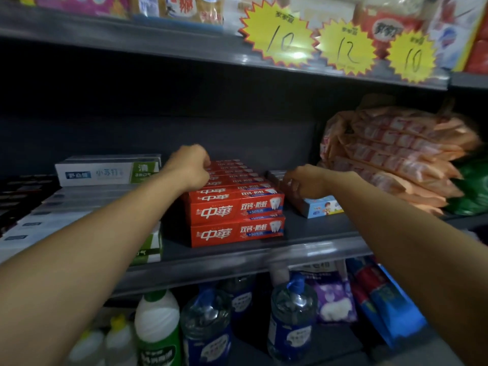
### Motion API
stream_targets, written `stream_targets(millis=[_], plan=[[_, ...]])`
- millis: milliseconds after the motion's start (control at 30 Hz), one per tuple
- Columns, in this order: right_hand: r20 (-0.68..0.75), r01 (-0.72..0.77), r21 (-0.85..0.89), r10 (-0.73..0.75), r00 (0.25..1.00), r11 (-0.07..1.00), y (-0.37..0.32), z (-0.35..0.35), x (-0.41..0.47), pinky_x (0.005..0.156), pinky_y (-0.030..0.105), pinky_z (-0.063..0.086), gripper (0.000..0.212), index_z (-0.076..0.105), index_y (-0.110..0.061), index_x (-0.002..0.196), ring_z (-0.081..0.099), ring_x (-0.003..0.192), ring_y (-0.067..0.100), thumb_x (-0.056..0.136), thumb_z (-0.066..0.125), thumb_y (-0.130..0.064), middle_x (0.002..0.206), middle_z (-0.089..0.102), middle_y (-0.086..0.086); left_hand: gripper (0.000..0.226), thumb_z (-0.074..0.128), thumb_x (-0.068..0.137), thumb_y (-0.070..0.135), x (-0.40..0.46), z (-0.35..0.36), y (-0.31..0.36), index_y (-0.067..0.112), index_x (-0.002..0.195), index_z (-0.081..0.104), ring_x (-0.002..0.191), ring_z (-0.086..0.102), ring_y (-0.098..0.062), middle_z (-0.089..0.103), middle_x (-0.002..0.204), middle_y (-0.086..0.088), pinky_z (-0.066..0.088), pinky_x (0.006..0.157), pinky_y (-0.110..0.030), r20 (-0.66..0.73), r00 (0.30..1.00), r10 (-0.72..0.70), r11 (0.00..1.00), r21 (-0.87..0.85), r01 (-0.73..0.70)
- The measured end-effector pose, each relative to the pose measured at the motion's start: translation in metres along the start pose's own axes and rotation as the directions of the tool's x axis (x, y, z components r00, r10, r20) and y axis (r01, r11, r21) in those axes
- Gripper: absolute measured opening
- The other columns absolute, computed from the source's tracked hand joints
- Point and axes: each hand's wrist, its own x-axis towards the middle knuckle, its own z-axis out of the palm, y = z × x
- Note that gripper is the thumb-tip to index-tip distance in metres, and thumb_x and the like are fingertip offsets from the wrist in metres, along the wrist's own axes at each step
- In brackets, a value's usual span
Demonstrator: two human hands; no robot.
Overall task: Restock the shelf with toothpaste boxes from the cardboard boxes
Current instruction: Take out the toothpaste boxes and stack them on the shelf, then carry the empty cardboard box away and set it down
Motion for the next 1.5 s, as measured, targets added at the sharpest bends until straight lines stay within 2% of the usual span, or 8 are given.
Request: stream_targets(millis=[167,333,500,833,1000,1233,1333,1500], plan=[[-0.015,-0.009,0.008,0.009,1.000,1.000,-0.001,0.002,-0.032,0.076,0.026,0.040,0.036,0.057,-0.010,0.126,0.058,0.103,0.028,0.091,0.050,-0.009,0.123,0.061,0.013,0.032,0.063,0.084,0.007,-0.032,0.007,0.057,0.016,0.115,0.068,0.104,0.062,-0.025,0.065,0.116,-0.008,0.054,0.090,-0.041,-0.030,0.988,0.154,0.988,-0.017,-0.155],[-0.102,-0.025,0.010,0.026,0.994,1.000,-0.001,0.019,-0.069,0.083,0.035,0.047,0.024,0.063,-0.011,0.108,0.059,0.103,0.033,0.085,0.055,-0.013,0.112,0.065,0.013,0.031,0.059,0.077,0.004,-0.072,0.031,0.084,0.016,0.103,0.072,0.098,0.065,-0.030,0.069,0.105,-0.013,0.054,0.085,-0.039,0.055,0.948,0.314,0.949,-0.041,-0.312],[-0.154,-0.068,0.077,0.079,0.985,0.995,0.000,0.054,-0.121,0.082,0.034,0.045,0.024,0.060,-0.016,0.106,0.056,0.105,0.032,0.083,0.058,-0.016,0.111,0.062,0.012,0.026,0.059,0.077,0.008,-0.116,0.068,0.100,0.020,0.098,0.069,0.096,0.064,-0.027,0.067,0.101,-0.007,0.053,0.082,-0.037,0.159,0.895,0.417,0.909,-0.079,-0.410],[-0.005,-0.222,0.123,0.224,0.975,0.967,-0.003,0.168,-0.230,0.075,0.034,0.043,0.017,0.057,-0.022,0.098,0.058,0.101,0.034,0.082,0.058,-0.023,0.106,0.062,0.011,0.014,0.058,0.081,0.013,-0.217,0.176,0.108,0.016,0.090,0.068,0.091,0.063,-0.031,0.067,0.096,-0.011,0.054,0.076,-0.037,0.391,0.746,0.538,0.842,-0.212,-0.496],[0.114,-0.284,0.179,0.267,0.957,0.942,-0.016,0.232,-0.264,0.070,0.032,0.040,0.013,0.054,-0.019,0.097,0.058,0.098,0.032,0.086,0.055,-0.025,0.105,0.060,0.009,0.014,0.062,0.085,0.016,-0.250,0.237,0.083,0.021,0.096,0.068,0.093,0.062,-0.021,0.067,0.097,-0.002,0.055,0.079,-0.039,0.519,0.692,0.502,0.864,-0.269,-0.425],[0.370,-0.404,0.348,0.273,0.888,0.846,-0.048,0.313,-0.297,0.073,0.035,0.050,0.008,0.049,-0.023,0.093,0.057,0.088,0.020,0.093,0.054,-0.030,0.096,0.056,0.000,0.023,0.058,0.091,0.014,-0.297,0.294,0.022,0.017,0.111,0.067,0.097,0.062,-0.018,0.067,0.108,-0.003,0.053,0.086,-0.036,0.616,0.719,0.322,0.946,-0.245,-0.214],[0.478,-0.551,0.411,0.342,0.809,0.726,-0.072,0.346,-0.317,0.067,0.030,0.048,0.005,0.052,-0.023,0.094,0.057,0.080,0.015,0.094,0.054,-0.028,0.090,0.055,-0.002,0.023,0.056,0.090,0.009,-0.314,0.304,-0.014,0.013,0.110,0.067,0.092,0.061,-0.017,0.067,0.106,-0.005,0.050,0.082,-0.032,0.636,0.737,0.229,0.972,-0.187,-0.141],[0.516,-0.784,0.349,0.593,0.618,0.513,-0.114,0.386,-0.357,0.071,0.035,0.053,0.024,0.047,-0.017,0.114,0.060,0.085,0.019,0.095,0.049,-0.030,0.102,0.057,0.002,0.021,0.047,0.084,-0.001,-0.343,0.316,-0.085,0.000,0.097,0.063,0.095,0.055,-0.040,0.060,0.102,-0.020,0.049,0.080,-0.047,0.591,0.805,0.045,0.998,0.008,-0.062]])
